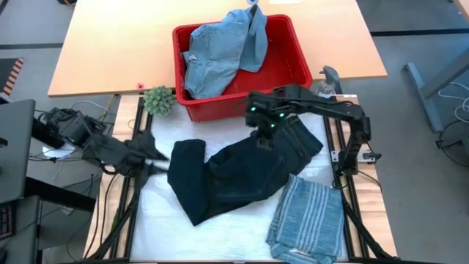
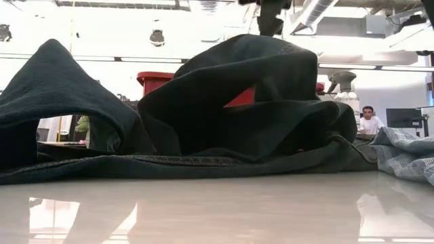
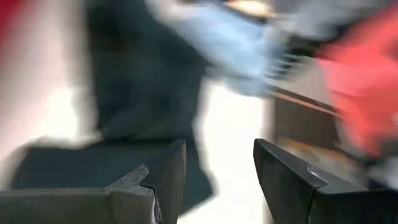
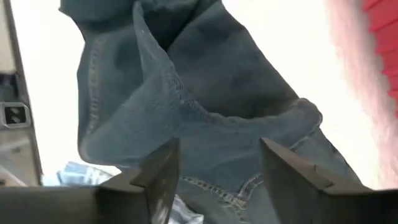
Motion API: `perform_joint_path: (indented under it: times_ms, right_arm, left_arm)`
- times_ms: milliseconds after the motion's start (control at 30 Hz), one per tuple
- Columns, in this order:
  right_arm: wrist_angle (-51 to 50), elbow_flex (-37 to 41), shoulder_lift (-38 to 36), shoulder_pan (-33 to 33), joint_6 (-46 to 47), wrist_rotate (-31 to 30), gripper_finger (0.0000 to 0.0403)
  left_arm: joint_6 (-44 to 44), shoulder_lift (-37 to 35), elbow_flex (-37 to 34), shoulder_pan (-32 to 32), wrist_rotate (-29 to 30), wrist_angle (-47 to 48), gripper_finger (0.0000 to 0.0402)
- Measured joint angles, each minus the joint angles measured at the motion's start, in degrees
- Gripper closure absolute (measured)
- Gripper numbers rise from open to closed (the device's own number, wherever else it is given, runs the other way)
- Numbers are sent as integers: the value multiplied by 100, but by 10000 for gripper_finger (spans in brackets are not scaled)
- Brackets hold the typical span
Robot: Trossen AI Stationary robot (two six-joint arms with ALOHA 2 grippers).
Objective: Fold Laundry from Bin
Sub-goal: Fold the blue denim pants
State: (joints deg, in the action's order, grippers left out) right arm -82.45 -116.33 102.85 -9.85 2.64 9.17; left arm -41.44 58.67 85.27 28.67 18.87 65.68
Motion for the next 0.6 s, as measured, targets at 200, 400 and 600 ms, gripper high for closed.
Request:
perform_joint_path:
  times_ms: [200, 400, 600]
  right_arm:
    - [78, -2, -498, 187, 296, -185, 146]
    - [165, -3, -848, 359, 472, -464, 149]
    - [193, -5, -987, 481, 505, -730, 149]
  left_arm:
    - [-2052, 282, -62, -392, 1801, 2436, 223]
    - [-1631, -197, -887, -1276, 749, 1287, 223]
    - [-1220, -798, -2130, -2735, -423, 334, 223]
